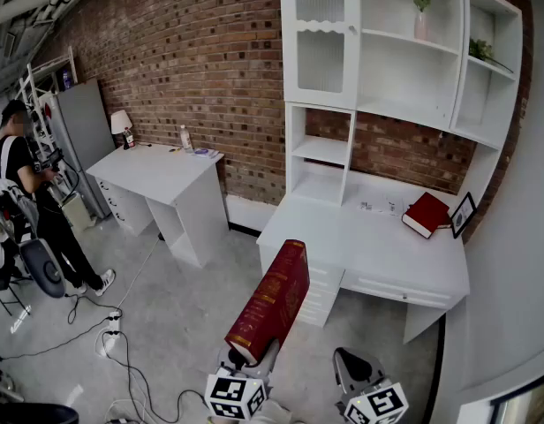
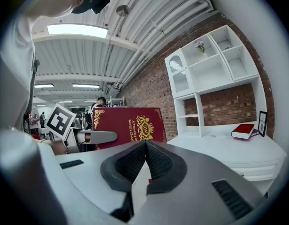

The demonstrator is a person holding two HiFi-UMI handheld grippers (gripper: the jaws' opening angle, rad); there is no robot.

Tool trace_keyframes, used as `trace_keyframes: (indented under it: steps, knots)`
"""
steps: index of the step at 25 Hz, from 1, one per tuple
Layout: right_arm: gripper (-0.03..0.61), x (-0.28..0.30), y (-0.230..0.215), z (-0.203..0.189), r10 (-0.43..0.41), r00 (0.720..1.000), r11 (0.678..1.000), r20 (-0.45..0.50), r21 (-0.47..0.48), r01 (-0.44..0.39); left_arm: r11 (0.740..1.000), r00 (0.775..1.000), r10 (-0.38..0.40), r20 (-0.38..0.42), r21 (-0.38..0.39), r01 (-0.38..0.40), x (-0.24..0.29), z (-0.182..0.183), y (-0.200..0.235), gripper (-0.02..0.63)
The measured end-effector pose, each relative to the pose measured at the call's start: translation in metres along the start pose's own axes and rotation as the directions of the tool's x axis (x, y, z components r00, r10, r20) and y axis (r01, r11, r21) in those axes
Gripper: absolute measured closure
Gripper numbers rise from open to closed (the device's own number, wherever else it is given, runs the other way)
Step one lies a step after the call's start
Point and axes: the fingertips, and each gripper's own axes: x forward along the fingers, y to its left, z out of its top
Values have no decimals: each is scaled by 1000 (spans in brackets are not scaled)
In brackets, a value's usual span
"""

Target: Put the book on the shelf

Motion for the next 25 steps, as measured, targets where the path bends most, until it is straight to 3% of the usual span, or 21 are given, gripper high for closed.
trace_keyframes:
  steps: [10, 25]
  knots:
    - [572, -34, 32, -2, -8, 994, 999, 107, 46, 3, 998, 1000, -14, 25, 59, 12, -55, 5, -23, 382]
    - [572, -48, 26, 10, 14, 985, 997, 170, 69, -26, 999, 999, -23, 49, 32, 21, -52, 11, -38, 382]
